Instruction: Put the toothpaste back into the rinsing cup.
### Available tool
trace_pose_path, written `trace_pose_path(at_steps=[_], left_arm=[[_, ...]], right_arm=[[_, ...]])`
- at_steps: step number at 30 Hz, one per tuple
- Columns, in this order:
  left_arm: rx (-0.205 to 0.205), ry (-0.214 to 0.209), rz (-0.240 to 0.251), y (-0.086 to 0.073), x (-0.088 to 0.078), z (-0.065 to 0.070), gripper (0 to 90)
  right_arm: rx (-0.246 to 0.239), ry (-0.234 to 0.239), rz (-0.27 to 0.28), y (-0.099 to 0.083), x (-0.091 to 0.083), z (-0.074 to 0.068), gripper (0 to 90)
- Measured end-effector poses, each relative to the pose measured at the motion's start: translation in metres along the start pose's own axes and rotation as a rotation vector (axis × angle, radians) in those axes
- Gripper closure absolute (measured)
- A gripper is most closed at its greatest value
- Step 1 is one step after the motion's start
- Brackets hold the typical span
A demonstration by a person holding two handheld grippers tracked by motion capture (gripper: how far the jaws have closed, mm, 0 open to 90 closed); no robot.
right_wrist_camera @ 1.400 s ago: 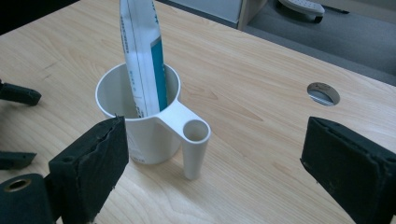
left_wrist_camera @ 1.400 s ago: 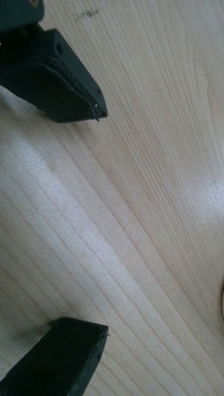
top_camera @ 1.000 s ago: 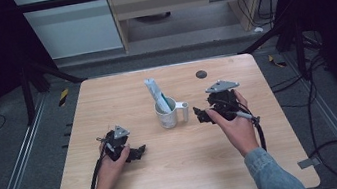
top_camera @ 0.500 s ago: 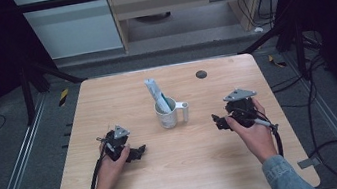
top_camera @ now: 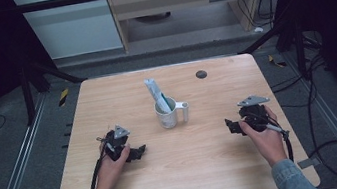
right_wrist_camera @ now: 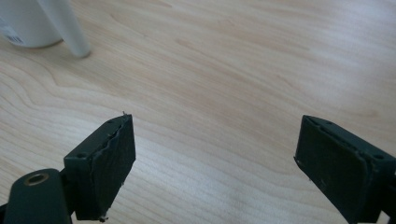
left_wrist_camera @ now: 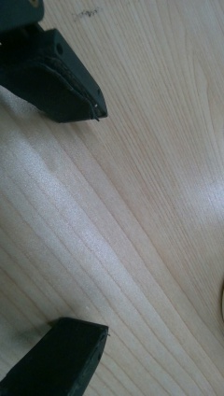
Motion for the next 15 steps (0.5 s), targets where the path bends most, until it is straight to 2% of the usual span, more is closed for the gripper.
trace_pose_path(at_steps=[1, 5, 6, 12, 15], left_arm=[[0.0, 0.0, 0.0, 0.0, 0.0, 0.0, 0.0], [0.0, 0.0, 0.0, 0.0, 0.0, 0.0, 0.0], [0.0, 0.0, 0.0, 0.0, 0.0, 0.0, 0.0], [0.0, 0.0, 0.0, 0.0, 0.0, 0.0, 0.0], [0.0, 0.0, 0.0, 0.0, 0.0, 0.0, 0.0]], right_arm=[[0.002, -0.006, -0.017, -0.007, 0.005, 0.002, 12.3], [0.015, -0.021, -0.029, -0.015, 0.011, 0.004, 12.9], [0.037, -0.011, -0.036, -0.02, 0.016, 0.005, 12.9], [0.043, -0.014, -0.066, -0.034, 0.027, 0.008, 12.9], [0.074, -0.008, -0.074, -0.04, 0.032, 0.01, 12.9]])
Point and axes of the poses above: each handheld gripper's, and its own axes: x roughly forward along the jaws, y roughly out of its top, z roughly to its right, the point moved 2 cm from there along x, roughly forward along the jaws, and after that the axes turned 1 degree about -y, right-handed, at the moved point
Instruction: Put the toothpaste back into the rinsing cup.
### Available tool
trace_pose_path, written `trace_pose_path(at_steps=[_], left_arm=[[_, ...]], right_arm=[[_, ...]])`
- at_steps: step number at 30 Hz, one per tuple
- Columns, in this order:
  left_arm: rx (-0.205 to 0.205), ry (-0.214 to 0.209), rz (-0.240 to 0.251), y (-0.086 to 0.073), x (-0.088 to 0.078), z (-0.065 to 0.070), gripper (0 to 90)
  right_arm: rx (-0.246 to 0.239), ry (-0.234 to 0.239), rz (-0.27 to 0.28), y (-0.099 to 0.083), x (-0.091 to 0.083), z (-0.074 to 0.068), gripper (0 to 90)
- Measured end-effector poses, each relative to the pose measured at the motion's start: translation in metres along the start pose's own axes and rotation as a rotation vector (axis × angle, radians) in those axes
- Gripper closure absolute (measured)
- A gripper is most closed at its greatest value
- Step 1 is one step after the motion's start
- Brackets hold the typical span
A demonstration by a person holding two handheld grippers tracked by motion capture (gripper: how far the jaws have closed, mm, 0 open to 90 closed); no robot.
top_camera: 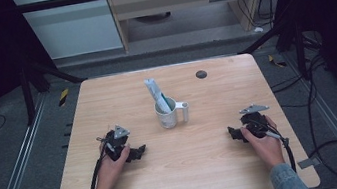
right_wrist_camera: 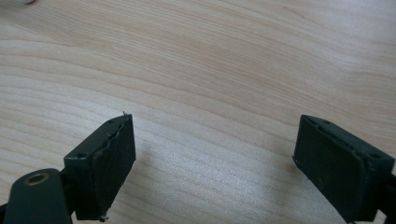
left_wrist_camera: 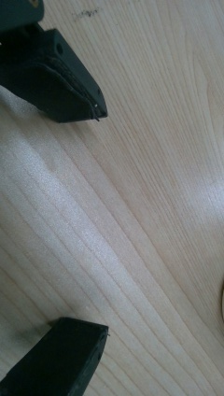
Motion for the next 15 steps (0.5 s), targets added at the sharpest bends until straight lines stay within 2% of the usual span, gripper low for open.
trace_pose_path(at_steps=[6, 15], left_arm=[[0.0, 0.0, 0.0, 0.0, 0.0, 0.0, 0.0], [0.0, 0.0, 0.0, 0.0, 0.0, 0.0, 0.0]], right_arm=[[0.023, 0.001, 0.017, -0.0034, 0.0049, 0.0037, 12.6], [0.023, -0.022, 0.043, -0.0039, 0.0089, 0.0034, 9.7]])
Point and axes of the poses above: each handheld gripper's, and its own axes: x roughly forward along the jaws, y roughly out of its top, z roughly to its right, the point moved 2 cm from there along x, roughly forward along the jaws, and after that the axes turned 1 degree about -y, right-handed, at the moved point
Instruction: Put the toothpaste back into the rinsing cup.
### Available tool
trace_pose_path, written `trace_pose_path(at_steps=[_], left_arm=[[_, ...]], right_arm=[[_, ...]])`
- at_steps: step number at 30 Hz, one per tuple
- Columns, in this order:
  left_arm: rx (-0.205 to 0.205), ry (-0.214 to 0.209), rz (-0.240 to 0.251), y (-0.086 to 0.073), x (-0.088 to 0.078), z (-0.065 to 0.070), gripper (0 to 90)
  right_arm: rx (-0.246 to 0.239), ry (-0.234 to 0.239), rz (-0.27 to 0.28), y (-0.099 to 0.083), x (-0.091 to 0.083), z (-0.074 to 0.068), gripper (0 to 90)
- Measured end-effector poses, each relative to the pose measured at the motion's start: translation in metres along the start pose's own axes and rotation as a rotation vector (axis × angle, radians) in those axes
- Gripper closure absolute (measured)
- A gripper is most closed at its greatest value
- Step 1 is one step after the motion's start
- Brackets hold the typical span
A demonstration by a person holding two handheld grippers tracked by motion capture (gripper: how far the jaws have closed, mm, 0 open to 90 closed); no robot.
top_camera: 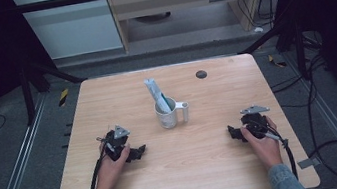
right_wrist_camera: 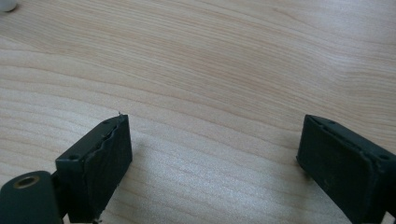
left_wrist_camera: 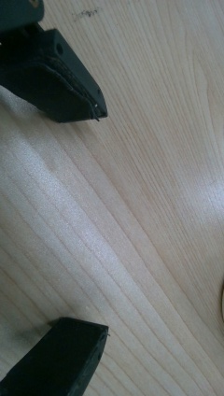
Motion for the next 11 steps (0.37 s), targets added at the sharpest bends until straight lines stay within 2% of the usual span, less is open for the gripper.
trace_pose_path(at_steps=[6, 11], left_arm=[[0.0, 0.0, 0.0, 0.0, 0.0, 0.0, 0.0], [0.002, 0.0, 0.0, 0.0, 0.0, -0.0001, 0.0]], right_arm=[[0.007, -0.006, -0.012, 0.0005, 0.0014, -0.0005, 5.4], [0.035, -0.036, -0.015, 0.0005, 0.0017, -0.0025, 3.7]])
Point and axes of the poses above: each handheld gripper's, and its own axes: x roughly forward along the jaws, y roughly out of its top, z roughly to its right, the point moved 2 cm from there along x, roughly forward along the jaws, and after that the axes turned 1 degree about -y, right-handed, at the moved point
